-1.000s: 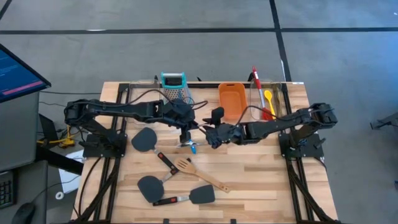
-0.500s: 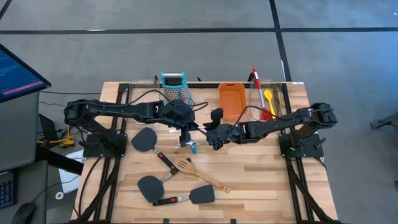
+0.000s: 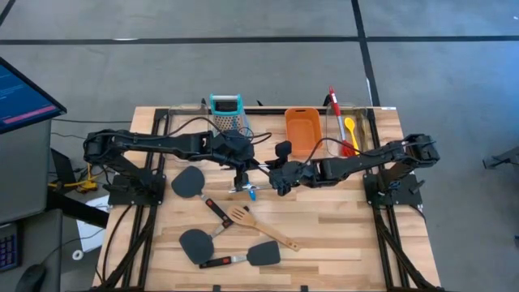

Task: Pick & Place Kitchen Items
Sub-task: Put the top silver kitchen knife into the orange bin

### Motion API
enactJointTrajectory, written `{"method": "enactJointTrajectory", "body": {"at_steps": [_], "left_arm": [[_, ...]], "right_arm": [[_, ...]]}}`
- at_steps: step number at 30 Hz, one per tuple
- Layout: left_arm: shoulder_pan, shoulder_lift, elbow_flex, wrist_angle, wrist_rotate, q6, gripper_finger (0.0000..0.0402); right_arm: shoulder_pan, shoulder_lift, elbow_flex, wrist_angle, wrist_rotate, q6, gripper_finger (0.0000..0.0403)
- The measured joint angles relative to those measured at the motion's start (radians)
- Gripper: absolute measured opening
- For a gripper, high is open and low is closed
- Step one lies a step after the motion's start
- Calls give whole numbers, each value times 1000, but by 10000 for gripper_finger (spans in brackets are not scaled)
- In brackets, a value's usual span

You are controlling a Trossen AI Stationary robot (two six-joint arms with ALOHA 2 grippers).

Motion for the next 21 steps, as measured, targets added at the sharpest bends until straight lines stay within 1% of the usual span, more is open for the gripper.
{"method": "enactJointTrajectory", "body": {"at_steps": [7, 13, 16, 18, 21], "left_arm": [[0, 0, 0, 21, -23, 38, 48], [0, 0, 0, 123, -49, 123, 81], [0, 0, 0, 179, -56, 157, 99], [0, -2, 0, 211, -59, 188, 109], [2, -27, 0, 217, -59, 215, 116]], "right_arm": [[1, 0, 0, 2, 4, 25, 13], [2, -1, 0, 10, -2, 28, 12], [2, -1, 0, 10, -26, 31, 11], [-4, -1, 0, 10, -30, 66, 11], [-35, -4, 0, -4, -30, 153, 11]]}}
